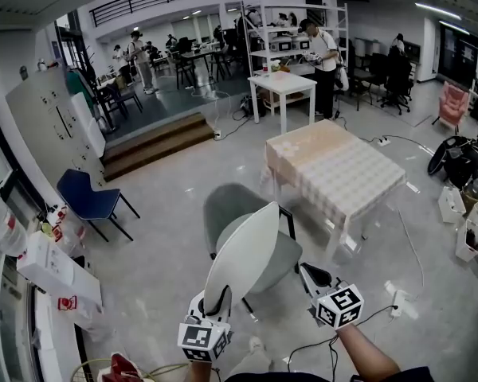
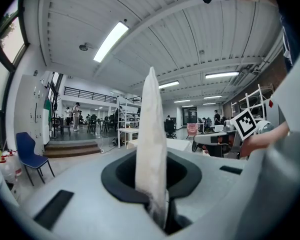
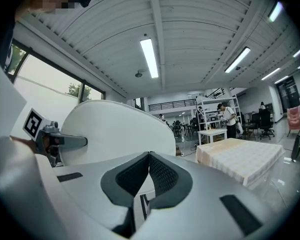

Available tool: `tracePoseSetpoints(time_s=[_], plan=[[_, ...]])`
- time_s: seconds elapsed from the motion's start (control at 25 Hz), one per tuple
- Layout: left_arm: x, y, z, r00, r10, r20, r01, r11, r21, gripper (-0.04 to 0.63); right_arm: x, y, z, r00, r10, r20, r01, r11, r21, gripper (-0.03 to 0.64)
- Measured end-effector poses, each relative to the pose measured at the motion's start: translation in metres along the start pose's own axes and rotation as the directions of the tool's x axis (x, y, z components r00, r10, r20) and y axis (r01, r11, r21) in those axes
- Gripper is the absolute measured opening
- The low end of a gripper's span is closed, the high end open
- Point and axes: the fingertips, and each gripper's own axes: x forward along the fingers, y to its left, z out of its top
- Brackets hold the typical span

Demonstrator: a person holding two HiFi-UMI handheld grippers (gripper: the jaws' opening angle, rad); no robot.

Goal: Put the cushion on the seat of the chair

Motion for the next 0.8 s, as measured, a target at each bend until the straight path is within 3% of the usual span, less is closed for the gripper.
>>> tracePoseSetpoints(time_s=[0.8], plan=[[0.095, 0.105, 0.011, 1.000, 0.001, -0.028, -0.001, 1.000, -0.013, 0.060, 0.134, -0.036, 0.016, 0.998, -0.016, -0.062, 0.016, 1.000, -0.008, 0.018]])
